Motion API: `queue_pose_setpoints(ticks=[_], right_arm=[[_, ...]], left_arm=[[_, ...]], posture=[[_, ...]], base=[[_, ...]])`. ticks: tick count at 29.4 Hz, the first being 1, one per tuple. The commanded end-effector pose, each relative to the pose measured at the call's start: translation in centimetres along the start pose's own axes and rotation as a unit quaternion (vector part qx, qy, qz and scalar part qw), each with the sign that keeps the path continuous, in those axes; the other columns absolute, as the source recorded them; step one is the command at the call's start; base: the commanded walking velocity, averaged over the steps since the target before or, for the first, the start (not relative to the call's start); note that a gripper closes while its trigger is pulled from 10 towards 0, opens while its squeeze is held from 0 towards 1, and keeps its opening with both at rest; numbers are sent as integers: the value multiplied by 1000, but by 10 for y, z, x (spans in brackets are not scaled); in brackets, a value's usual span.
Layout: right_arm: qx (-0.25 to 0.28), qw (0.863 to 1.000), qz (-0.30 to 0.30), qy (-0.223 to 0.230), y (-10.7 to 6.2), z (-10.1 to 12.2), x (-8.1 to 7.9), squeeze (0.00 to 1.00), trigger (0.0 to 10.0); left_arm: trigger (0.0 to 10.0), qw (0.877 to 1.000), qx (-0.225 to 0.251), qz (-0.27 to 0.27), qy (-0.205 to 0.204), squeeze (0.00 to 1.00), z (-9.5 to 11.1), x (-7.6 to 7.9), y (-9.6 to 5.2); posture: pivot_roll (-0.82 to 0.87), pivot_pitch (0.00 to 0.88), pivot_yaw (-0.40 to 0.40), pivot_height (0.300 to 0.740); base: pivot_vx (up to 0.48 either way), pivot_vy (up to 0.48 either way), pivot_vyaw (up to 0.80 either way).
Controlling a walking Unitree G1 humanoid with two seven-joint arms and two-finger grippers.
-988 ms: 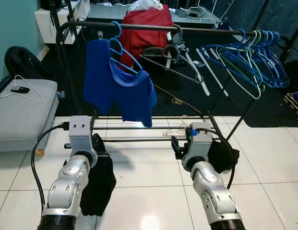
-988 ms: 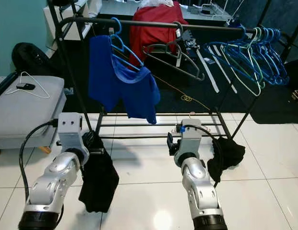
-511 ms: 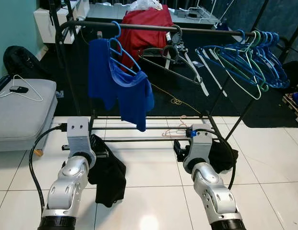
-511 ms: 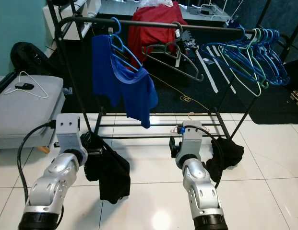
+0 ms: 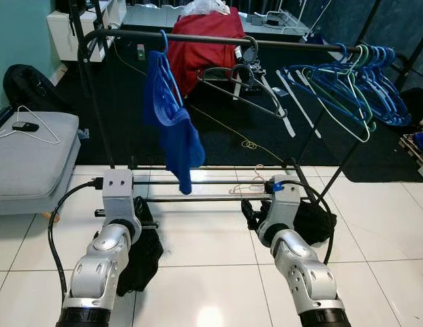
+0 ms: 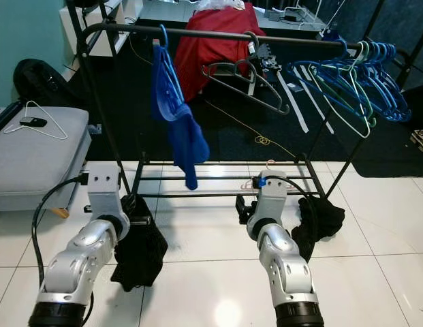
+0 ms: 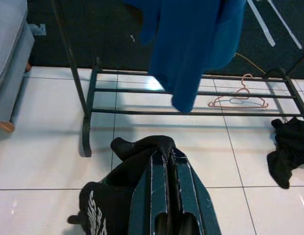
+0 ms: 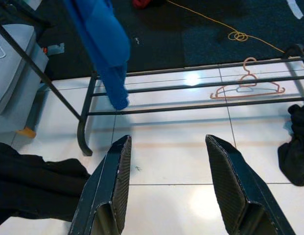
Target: Hang hanger
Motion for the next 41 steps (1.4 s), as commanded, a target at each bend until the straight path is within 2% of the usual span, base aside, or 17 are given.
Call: queue_pose_setpoints(ticks=[1,3,7,12,17,20,25,28,30,33,41], right_arm=[[-18,1000,-20,0,-3,-4,4,0,10000],[-35,999,-22,-17,0,-8,6,0,10000],[-43,997,-31,-50,2,-12,8,0,10000],[-31,997,-39,-50,1,-7,9,0,10000],[-33,998,-48,-38,3,-6,10,0,10000],[-26,998,-44,-32,2,-4,10,0,10000],[-20,999,-37,-34,3,-3,9,0,10000],[-16,999,-34,-10,1,-1,7,0,10000],[-16,999,-34,-10,1,-1,7,0,10000],[3,1000,-25,9,1,5,4,0,10000],[9,1000,-24,16,0,8,4,0,10000]], left_arm=[[10000,1000,11,4,-6,0,4,3,-3],[10000,1000,17,18,10,0,7,-3,-1],[10000,1000,16,18,16,0,7,-6,0],[10000,1000,22,4,7,0,9,-2,-1],[10000,999,29,-7,13,0,8,2,0],[10000,1000,24,-5,-1,0,9,2,0],[10000,1000,19,3,-2,0,8,-1,1],[10000,1000,16,11,-10,0,8,-4,0],[10000,1000,16,11,-10,0,8,-4,0],[10000,1000,7,19,-22,0,8,-6,1],[10000,999,4,18,-38,0,5,-4,-1]], posture=[[50,146,-92,740],[51,157,-91,740],[57,161,-89,740],[59,158,-88,740],[59,163,-86,740],[62,172,-85,740],[58,174,-79,740],[61,166,-81,740],[61,166,-81,740],[58,183,-82,740],[58,180,-89,740]], base=[[0,0,0],[0,0,0],[0,0,0],[0,0,0],[0,0,0],[0,0,0],[0,0,0],[0,0,0],[0,0,0],[0,0,0],[0,0,0]])
Point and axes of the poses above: a point about 5 cm out from each wrist's last joint towards the gripper, its own y axis pointing out of the wrist towards the gripper, its own z axis along the axis of the wrist's last joint, x = y × z, the point moved 1 cm from there along y, pointing out of the wrist towards the gripper, and after that the axes turned 11 degrees about -y, right-handed, at the moved point
